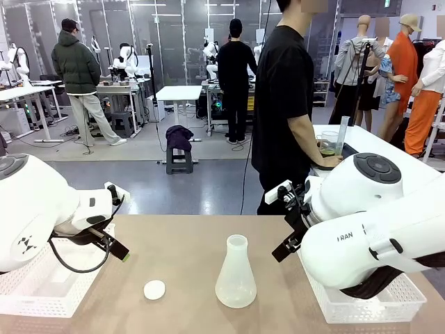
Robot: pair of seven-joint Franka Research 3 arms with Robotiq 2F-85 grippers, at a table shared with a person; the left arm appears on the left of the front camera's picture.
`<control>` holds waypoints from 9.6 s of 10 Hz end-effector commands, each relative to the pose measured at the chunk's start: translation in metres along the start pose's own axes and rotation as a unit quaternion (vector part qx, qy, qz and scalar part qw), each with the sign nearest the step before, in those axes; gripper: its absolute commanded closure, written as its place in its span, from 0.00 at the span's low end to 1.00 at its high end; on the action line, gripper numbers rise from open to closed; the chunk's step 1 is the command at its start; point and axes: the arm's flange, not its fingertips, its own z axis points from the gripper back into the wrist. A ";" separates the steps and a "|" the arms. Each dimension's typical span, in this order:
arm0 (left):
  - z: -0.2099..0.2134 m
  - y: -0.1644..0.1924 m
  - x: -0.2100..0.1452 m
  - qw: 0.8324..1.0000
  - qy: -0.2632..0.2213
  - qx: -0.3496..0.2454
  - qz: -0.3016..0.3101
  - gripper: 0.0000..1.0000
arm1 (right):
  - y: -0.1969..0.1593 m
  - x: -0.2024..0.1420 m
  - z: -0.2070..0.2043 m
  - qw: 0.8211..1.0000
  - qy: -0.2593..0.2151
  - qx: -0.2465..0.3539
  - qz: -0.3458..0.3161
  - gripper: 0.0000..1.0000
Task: Prepare the solutions needed for the experiment.
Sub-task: Pick up the Plastic Funnel and insert it into the Big flask.
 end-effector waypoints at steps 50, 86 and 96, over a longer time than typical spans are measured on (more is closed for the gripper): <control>0.040 0.146 0.017 0.720 -0.131 -0.648 0.211 0.00 | -0.112 -0.016 0.078 0.779 -0.158 0.422 -0.436 0.00; 0.033 0.139 0.007 0.685 -0.129 -0.683 0.217 0.00 | -0.194 0.059 0.001 0.901 0.131 0.239 0.338 0.00; 0.033 0.139 0.007 0.685 -0.129 -0.683 0.217 0.00 | -0.194 0.062 -0.033 0.840 0.173 0.291 0.423 0.00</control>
